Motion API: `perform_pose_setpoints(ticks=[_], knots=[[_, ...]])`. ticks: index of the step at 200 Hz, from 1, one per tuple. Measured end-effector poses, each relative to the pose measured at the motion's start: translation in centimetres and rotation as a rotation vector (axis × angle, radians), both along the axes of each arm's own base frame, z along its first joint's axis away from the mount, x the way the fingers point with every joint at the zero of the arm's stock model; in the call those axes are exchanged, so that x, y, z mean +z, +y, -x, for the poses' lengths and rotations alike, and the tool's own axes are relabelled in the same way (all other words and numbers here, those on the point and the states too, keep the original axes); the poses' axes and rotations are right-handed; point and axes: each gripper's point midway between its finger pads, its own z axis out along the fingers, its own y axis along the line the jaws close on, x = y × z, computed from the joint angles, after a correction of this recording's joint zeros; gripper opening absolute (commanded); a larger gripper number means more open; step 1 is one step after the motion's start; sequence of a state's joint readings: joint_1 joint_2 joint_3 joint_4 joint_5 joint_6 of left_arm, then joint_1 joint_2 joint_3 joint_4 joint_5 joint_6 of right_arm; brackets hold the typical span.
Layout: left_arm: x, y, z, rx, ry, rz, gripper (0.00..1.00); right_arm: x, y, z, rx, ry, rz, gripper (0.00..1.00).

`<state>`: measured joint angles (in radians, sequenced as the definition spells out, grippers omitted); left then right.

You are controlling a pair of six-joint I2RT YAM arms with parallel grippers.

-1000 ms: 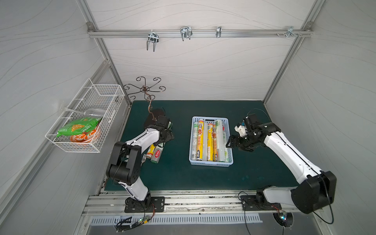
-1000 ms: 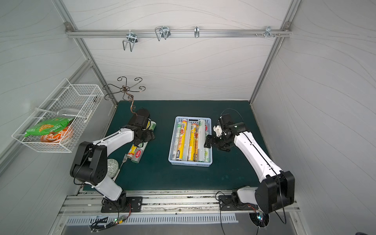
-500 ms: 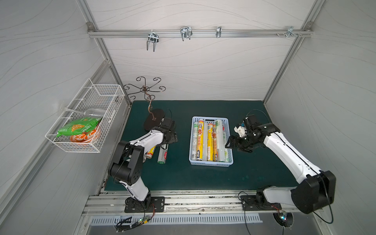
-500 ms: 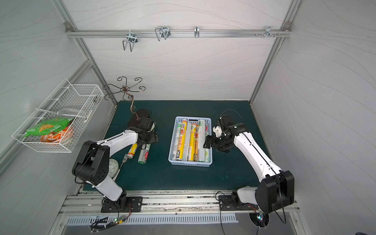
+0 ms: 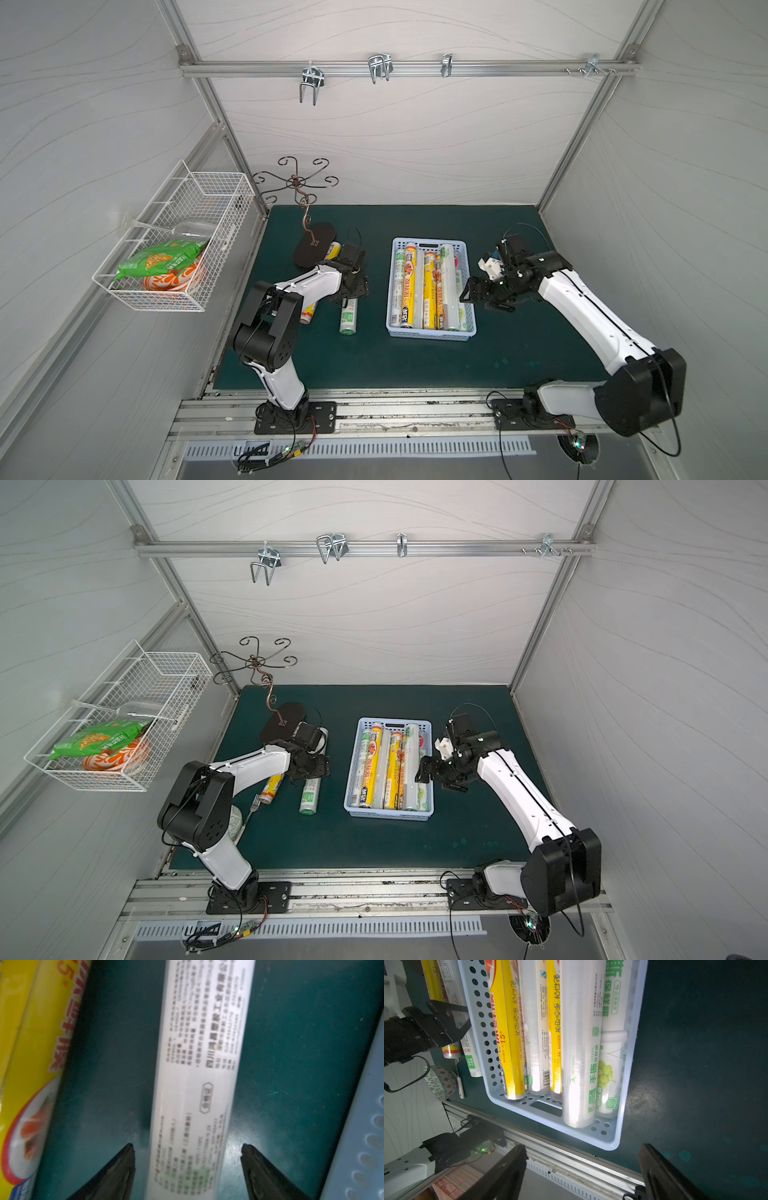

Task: Put the plastic wrap into the basket
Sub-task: Pick up the plastic wrap from the center of the board.

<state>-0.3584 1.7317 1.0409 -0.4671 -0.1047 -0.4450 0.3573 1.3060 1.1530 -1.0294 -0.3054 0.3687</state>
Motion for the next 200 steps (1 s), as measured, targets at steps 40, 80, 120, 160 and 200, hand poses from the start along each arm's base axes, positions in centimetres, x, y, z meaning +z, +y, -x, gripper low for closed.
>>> perform_pose_setpoints(ticks=[40, 80, 120, 160, 200], knots=[[-0.8, -0.3, 0.2, -0.007, 0.026, 0.01, 0.67, 0.1, -0.1, -0.1, -0.001, -0.007, 0.009, 0.89], [-1.4, -0.6, 0.4, -0.021, 0.052, 0.013, 0.53, 0.3, -0.3, 0.0, -0.002, -0.004, 0.015, 0.89], [-1.4, -0.8, 0.6, -0.021, 0.058, 0.017, 0.43, 0.6, -0.3, 0.2, -0.001, -0.01, 0.012, 0.88], [-0.4, -1.4, 1.7, -0.035, 0.071, 0.02, 0.39, 1.2, 0.2, 1.0, 0.019, -0.02, -0.037, 0.88], [2.6, -2.9, 3.0, -0.07, 0.028, 0.024, 0.38, 1.8, 0.1, 2.0, -0.007, -0.05, -0.077, 0.88]])
